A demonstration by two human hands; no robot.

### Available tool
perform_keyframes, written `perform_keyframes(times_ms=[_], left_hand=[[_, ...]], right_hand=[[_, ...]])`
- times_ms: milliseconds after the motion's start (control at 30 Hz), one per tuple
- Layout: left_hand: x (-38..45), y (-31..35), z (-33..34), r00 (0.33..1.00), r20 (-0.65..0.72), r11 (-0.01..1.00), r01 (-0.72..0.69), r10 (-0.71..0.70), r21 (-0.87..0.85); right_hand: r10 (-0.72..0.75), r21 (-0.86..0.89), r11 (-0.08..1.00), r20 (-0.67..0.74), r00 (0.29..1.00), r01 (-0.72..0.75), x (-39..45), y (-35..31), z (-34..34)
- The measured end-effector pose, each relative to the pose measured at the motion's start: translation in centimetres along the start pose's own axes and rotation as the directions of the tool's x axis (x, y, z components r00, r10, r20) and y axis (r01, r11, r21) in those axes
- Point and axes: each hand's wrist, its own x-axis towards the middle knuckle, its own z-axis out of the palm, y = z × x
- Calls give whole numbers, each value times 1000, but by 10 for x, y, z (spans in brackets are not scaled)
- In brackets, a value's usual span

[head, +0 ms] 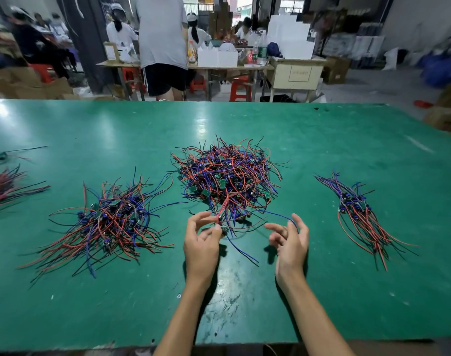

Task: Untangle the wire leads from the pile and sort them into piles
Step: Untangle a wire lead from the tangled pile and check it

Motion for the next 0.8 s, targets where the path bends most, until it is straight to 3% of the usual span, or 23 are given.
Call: perform_keyframes(times_ms=[67, 133, 233, 333, 467, 600, 700, 800], left_hand=[[-2, 2, 1, 991, 134, 1000, 27, -25, -7], [-4, 4, -1, 970, 240, 998, 57, -51, -18], [-2, 8, -8, 943, 317, 988, 130, -98, -80], [-1, 10, -11, 930, 339, 974, 192, -142, -119], [-1, 10, -12, 926, 344, 967, 213, -156, -137], [4, 14, -21, 923, 324, 865, 329, -209, -380], [11, 13, -31, 927, 242, 764, 373, -286, -526], [13, 12, -34, 929, 195, 749, 370, -315, -550]], right_hand=[[-5, -9, 1000, -19, 1000, 5, -1, -2, -4], [-103, -215, 969, 107, 989, 124, -8, 1, -7], [-158, -481, 792, 431, 888, 375, -24, 5, -6], [-154, -608, 539, 608, 778, 583, -31, 6, -3], [-120, -625, 473, 652, 748, 621, -37, 2, -4], [-131, -618, 328, 719, 682, 715, -37, 3, -2], [-222, -570, 213, 763, 608, 793, -40, 6, -1], [-207, -613, 224, 730, 651, 758, -39, 4, 0]])
